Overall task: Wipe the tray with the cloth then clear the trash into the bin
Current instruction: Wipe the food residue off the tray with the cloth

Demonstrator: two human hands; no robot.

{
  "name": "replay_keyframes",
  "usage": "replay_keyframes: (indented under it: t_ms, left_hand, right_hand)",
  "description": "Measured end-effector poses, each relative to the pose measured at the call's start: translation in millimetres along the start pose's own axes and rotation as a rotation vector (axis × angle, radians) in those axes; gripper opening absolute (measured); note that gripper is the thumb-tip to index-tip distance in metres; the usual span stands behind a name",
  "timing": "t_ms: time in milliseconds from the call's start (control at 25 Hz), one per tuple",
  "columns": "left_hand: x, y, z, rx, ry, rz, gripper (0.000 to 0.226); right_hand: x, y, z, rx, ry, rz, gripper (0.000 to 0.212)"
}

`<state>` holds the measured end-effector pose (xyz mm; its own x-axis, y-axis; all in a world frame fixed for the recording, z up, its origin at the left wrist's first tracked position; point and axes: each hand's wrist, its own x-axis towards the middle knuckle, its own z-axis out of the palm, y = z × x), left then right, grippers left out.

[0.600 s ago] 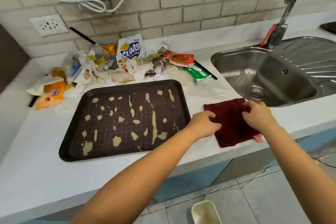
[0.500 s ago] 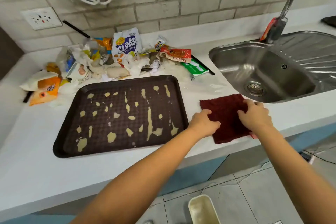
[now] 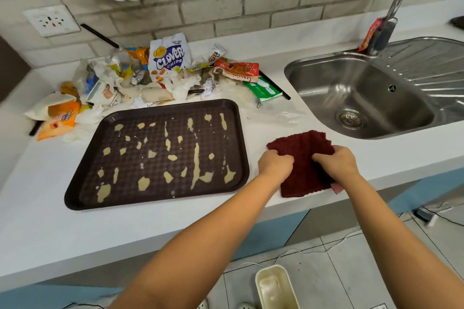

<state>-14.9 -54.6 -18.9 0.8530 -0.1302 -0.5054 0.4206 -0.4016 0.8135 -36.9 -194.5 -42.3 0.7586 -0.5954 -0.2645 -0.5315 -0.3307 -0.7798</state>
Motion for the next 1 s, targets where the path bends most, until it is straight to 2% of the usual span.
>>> replay_keyframes:
  t_ms: [80, 120, 200, 280, 320, 360, 440, 520, 560, 680, 760, 880, 1000]
  left_hand:
    - [-7.3, 1.2, -10.4, -0.055, 0.007, 0.058, 0.027]
    - [-10.0, 0.9, -17.3, -0.085, 0.027, 0.07, 0.028]
    - [-12.7, -0.8, -34.3, -0.209, 0.062, 0.073, 0.015]
    - [-9.6, -4.8, -57.6, -0.337, 0.078, 0.029, 0.007]
    - [-6.0, -7.6, -69.9, -0.375, 0.07, 0.009, 0.011]
    - [-3.6, -9.9, -82.7, -0.379, 0.062, 0.0, 0.026]
    - [-2.1, -12.6, -111.1, -0.311, 0.109, 0.013, 0.053]
    - [-4.9, -10.5, -140.4, -0.276, 0.175, 0.048, 0.053]
    - [-8.9, -8.1, -155.8, -0.323, 0.139, 0.036, 0.049]
    - [-17.5, -2.3, -196.9, -0.636, -0.193, -0.062, 0.064]
    - [-17.9, -1.5, -216.5, -0.9, -0.313, 0.0, 0.074]
    - [-11.8, -4.8, -238.5, -1.224, -0.173, 0.108, 0.073]
    - [0.1, -12.2, -258.4, -1.335, -0.126, 0.16, 0.076]
  right_hand:
    - [-8.7, -12.7, -1.5, 0.157, -0.034, 0.011, 0.012]
    - [-15.2, -23.3, -1.2, 0.291, -0.071, 0.015, 0.012]
    - [-28.9, -49.5, -0.1, 0.567, -0.173, 0.01, 0.019]
    - [-43.3, -79.0, 4.1, 0.738, -0.283, -0.018, 0.026]
    - [-49.0, -91.5, 8.8, 0.782, -0.33, -0.041, 0.028]
    - [-55.1, -102.9, 15.2, 0.803, -0.368, -0.066, 0.029]
    - [-66.0, -122.0, 36.4, 0.8, -0.39, -0.131, 0.031]
    - [-78.7, -139.7, 60.1, 0.767, -0.362, -0.21, 0.033]
    - [-84.2, -147.9, 72.0, 0.735, -0.333, -0.27, 0.035]
    - [-101.1, -171.5, 107.5, 0.544, -0.295, -0.507, 0.036]
    - [-113.7, -183.4, 132.1, 0.383, -0.336, -0.622, 0.031]
    - [-137.0, -193.7, 168.2, 0.208, -0.469, -0.74, 0.023]
    - [-148.2, -199.4, 189.4, 0.131, -0.552, -0.799, 0.033]
